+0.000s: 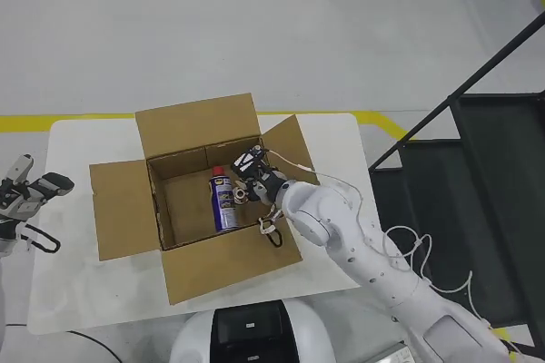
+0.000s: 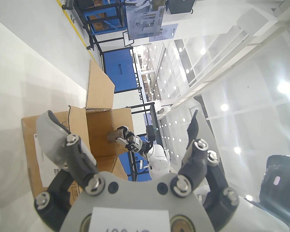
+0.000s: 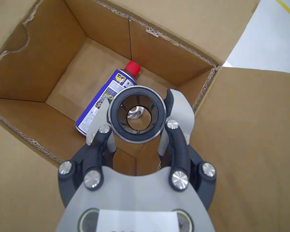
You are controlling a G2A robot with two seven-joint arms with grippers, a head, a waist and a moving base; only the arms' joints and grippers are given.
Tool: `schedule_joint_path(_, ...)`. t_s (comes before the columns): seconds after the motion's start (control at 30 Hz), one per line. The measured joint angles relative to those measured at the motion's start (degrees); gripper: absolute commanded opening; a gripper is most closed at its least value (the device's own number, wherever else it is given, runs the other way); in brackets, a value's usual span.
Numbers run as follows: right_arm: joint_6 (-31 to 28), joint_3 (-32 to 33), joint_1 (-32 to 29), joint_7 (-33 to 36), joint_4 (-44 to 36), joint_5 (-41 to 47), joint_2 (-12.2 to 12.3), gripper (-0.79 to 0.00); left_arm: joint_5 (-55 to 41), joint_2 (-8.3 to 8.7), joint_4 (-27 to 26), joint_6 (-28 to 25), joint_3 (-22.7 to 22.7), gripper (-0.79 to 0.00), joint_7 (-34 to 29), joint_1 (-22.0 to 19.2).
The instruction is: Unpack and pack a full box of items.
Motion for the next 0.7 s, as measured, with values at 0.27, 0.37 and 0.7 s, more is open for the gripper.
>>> schedule_joint_path(0.27,0.01,0.00,-0.01,0.01,-0.01,-0.02,0.00,-0.785,0.00,0.00,0.00,0.00,0.00,0.000,0.00,0.00)
schedule_joint_path(0.37,0.01,0.00,-0.01,0.01,-0.01,-0.02,0.00,-0.785,0.00,0.00,0.00,0.00,0.00,0.000,0.00,0.00)
schedule_joint_path(0.7,-1.30,-0.64,0.73,-1.59,2.41,0.65,-0.37,-0.785,0.00,0.00,0.00,0.00,0.00,0.000,0.00,0.00)
